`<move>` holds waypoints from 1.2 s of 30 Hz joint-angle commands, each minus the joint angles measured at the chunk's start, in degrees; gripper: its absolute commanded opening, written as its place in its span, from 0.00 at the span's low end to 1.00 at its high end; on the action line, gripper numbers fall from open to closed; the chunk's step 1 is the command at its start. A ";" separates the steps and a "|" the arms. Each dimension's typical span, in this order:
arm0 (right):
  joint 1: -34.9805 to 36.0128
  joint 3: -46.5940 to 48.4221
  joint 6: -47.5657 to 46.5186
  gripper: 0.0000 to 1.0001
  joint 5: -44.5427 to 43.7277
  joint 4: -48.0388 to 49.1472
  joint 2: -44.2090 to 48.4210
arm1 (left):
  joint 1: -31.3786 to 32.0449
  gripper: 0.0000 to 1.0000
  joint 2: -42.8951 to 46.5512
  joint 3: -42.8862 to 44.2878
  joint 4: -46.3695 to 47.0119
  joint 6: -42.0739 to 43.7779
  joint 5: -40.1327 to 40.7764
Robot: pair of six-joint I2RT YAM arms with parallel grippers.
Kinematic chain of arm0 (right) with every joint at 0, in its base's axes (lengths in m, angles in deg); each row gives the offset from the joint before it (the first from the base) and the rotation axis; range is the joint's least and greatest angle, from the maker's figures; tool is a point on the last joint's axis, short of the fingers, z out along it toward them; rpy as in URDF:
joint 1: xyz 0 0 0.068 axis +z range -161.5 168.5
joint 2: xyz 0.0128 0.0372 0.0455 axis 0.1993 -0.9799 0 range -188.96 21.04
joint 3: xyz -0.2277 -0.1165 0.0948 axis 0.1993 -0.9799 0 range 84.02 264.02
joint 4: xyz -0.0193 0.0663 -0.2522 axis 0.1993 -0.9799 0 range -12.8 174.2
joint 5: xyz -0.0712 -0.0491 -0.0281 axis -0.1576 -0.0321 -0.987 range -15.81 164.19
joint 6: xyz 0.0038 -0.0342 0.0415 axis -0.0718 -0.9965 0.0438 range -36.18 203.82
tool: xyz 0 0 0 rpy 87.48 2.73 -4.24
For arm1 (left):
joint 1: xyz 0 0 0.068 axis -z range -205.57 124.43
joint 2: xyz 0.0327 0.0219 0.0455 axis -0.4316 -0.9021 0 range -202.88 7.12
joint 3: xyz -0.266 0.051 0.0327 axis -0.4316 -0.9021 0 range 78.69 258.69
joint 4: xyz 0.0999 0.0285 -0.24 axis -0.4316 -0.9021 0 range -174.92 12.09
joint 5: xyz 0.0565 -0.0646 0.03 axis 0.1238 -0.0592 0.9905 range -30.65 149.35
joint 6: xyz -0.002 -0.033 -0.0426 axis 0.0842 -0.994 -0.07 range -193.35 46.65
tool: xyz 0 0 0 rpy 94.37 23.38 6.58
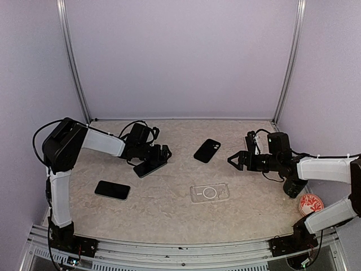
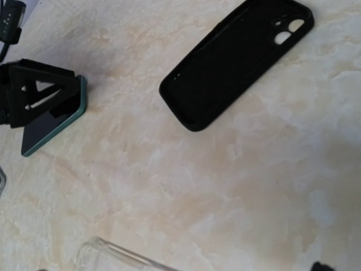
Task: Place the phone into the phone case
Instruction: Rotate the phone at the center of the board, then pick up the phone from the center of the board.
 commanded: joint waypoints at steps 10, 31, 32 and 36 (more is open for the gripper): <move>-0.31 0.19 -0.79 0.99 -0.12 0.86 1.03 | 0.53 0.99 8.94 -5.80 -6.30 19.95 3.94; 0.50 0.44 0.40 1.00 1.15 0.64 -0.48 | -0.11 0.99 8.90 -5.93 -13.42 32.38 4.82; 0.60 0.57 0.40 0.99 1.08 0.64 -0.65 | -0.37 0.99 8.54 -5.66 -13.64 32.48 4.65; 0.94 1.25 0.36 1.00 1.10 0.21 -0.97 | -1.21 0.99 7.52 -4.60 -14.87 33.06 3.23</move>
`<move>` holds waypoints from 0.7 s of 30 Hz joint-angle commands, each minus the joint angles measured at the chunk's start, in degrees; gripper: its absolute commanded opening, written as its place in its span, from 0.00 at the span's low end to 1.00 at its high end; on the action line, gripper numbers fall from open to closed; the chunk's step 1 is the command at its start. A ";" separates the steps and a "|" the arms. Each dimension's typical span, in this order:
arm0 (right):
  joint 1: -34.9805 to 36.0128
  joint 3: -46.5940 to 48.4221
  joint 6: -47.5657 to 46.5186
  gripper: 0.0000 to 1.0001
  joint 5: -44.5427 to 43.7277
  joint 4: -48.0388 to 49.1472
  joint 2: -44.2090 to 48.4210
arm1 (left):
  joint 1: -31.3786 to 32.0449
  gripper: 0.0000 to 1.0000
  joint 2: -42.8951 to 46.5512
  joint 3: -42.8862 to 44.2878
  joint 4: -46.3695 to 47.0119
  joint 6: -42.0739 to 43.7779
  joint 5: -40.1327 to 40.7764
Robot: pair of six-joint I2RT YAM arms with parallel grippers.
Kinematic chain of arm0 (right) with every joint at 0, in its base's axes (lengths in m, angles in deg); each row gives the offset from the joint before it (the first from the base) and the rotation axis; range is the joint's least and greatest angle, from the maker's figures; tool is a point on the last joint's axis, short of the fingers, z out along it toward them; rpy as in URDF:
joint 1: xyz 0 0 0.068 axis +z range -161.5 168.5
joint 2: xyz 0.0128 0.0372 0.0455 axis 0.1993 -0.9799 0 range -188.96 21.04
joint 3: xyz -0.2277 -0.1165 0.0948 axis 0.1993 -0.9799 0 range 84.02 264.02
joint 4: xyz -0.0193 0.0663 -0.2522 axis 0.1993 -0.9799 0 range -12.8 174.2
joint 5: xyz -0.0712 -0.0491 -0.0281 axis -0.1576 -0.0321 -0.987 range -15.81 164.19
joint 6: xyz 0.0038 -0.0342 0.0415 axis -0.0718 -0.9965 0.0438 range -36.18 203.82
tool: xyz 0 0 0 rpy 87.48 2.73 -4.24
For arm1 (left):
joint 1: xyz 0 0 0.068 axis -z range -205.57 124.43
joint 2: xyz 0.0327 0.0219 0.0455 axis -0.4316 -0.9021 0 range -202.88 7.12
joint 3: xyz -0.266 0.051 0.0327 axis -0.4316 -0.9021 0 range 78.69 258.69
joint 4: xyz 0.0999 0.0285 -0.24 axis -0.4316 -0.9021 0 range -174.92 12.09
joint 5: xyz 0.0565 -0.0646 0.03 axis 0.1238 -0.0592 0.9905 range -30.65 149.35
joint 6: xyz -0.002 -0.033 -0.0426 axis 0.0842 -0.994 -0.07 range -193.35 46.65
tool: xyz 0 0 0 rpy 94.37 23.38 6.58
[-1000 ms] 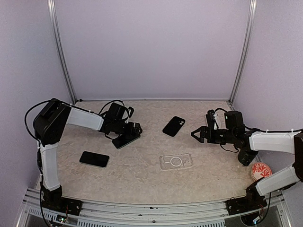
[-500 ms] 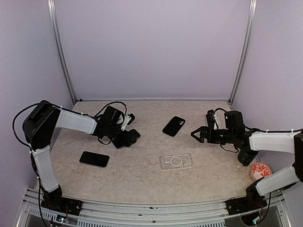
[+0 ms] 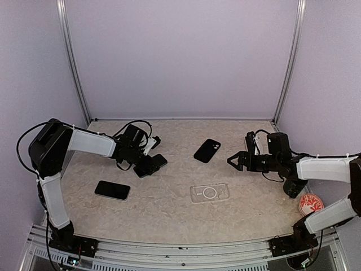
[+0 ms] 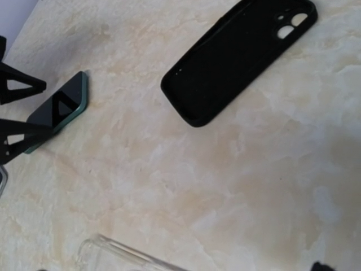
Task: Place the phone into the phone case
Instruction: Pick up the phone from the center of the board.
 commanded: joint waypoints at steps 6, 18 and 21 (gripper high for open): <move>0.66 2.10 -0.62 1.00 -0.07 -1.07 -0.45 | -1.25 0.99 -4.01 4.22 -5.80 2.03 -3.76; 0.74 2.28 -0.78 0.99 -0.09 -1.04 -1.54 | -0.28 0.88 -6.49 5.48 -7.70 2.57 -2.80; 0.74 2.75 -1.17 0.99 -0.85 -1.86 -1.42 | 0.72 0.80 -6.23 5.44 -7.92 2.70 -3.59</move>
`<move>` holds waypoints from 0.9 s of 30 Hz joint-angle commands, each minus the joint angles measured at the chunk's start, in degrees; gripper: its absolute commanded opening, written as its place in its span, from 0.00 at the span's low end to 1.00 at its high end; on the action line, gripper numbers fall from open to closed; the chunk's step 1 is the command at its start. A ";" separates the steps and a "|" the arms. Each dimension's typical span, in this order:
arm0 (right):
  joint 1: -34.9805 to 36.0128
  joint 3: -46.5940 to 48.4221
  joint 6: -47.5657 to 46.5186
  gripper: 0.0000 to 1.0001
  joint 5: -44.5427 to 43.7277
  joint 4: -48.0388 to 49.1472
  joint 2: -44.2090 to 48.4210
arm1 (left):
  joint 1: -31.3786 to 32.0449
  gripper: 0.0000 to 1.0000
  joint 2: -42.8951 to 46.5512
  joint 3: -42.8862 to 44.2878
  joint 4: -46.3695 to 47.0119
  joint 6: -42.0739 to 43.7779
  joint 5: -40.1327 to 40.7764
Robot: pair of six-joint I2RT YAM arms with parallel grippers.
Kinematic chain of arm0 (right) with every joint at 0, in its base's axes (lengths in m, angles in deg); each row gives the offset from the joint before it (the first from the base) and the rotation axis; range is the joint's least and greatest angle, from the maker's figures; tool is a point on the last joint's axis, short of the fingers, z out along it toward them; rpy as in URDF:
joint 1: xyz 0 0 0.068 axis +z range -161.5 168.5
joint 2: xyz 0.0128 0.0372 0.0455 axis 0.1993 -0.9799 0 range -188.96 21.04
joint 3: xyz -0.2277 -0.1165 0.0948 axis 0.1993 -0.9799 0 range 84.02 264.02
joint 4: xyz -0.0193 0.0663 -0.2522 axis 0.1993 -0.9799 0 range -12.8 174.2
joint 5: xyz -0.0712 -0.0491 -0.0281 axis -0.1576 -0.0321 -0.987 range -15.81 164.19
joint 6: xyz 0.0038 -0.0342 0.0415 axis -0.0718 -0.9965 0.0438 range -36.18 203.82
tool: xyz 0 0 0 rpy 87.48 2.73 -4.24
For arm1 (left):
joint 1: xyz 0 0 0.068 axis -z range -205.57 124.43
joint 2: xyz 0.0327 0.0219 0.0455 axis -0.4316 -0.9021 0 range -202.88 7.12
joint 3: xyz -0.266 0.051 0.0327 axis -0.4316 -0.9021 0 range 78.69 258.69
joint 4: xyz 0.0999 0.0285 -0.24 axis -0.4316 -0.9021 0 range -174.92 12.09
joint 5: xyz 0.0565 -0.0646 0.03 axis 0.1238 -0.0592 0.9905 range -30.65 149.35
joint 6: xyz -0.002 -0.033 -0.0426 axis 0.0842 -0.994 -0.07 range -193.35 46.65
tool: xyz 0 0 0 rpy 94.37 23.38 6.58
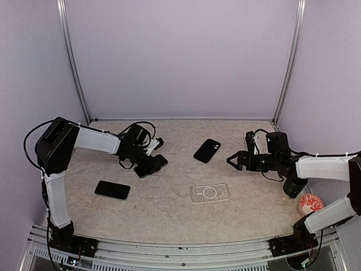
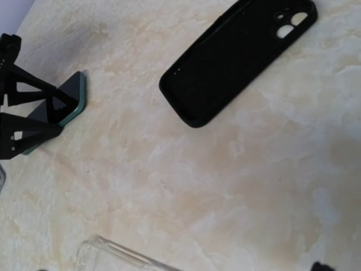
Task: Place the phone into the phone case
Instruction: Pick up the phone from the center of the board, then move the phone to the center of the board.
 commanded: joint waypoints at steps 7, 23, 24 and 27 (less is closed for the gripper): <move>0.53 2.40 -0.65 0.99 -1.11 -1.45 -1.25 | 2.46 0.69 -0.27 -0.51 -2.41 0.78 -2.92; 0.53 5.64 5.22 1.00 7.08 2.34 -5.60 | 9.78 0.65 5.83 -4.42 4.09 -2.21 -2.69; 0.60 5.82 5.36 0.99 7.45 2.48 -5.91 | 9.90 0.64 6.31 -4.59 4.53 -2.52 -2.87; 0.99 6.31 5.64 0.99 7.73 2.56 -6.65 | 10.47 0.63 7.99 -5.53 6.13 -3.23 -3.38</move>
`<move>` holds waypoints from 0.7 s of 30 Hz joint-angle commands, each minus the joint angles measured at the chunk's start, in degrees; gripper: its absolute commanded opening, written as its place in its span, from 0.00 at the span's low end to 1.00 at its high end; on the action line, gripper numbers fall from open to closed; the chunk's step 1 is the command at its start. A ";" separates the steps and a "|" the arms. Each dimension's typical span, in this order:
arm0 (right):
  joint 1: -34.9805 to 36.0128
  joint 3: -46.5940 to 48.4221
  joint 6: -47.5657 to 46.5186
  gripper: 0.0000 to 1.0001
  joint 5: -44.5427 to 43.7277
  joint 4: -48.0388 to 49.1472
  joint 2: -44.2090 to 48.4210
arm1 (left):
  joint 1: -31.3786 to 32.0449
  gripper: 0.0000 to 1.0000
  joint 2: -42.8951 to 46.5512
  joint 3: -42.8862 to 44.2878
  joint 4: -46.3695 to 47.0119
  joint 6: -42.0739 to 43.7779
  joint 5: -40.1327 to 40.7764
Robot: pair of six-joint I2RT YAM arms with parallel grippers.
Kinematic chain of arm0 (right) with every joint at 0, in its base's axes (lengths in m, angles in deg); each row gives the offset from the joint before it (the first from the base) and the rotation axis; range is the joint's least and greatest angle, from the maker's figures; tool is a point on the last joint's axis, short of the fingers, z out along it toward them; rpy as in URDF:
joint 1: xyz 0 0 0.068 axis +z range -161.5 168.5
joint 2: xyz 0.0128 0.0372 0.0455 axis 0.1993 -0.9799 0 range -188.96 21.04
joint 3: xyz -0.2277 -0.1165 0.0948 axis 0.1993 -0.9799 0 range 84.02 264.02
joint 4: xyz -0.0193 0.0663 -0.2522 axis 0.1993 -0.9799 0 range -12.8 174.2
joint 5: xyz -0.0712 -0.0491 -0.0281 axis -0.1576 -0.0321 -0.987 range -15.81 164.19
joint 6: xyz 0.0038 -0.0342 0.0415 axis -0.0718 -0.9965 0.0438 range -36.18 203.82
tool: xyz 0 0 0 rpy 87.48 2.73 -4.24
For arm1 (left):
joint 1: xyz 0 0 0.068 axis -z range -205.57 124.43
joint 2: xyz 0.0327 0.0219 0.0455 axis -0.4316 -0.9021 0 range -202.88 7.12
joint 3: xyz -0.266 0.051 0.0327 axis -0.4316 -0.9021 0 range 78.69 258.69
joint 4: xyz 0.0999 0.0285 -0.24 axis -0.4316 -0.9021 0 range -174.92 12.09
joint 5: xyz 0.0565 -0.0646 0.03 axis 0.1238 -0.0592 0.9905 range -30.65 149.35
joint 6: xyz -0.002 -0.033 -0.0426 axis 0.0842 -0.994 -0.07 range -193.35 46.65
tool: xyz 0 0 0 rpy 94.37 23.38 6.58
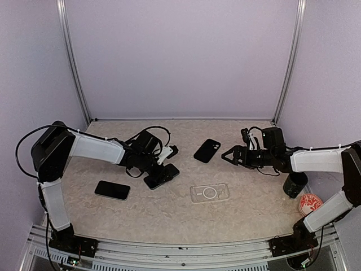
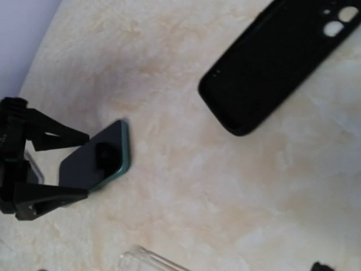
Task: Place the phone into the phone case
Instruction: Move the phone to the center of the board.
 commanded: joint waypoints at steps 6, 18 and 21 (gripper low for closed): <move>2.50 2.89 1.54 0.99 2.72 2.18 -3.71 | 2.47 0.64 6.09 -2.30 5.26 -2.17 -0.84; 3.72 2.82 1.12 0.99 2.29 1.04 -4.16 | -1.67 0.89 6.16 -3.35 1.41 3.94 0.58; 3.70 2.60 1.02 0.99 2.23 1.11 -4.20 | -2.60 0.89 5.93 -3.43 1.57 4.71 -2.30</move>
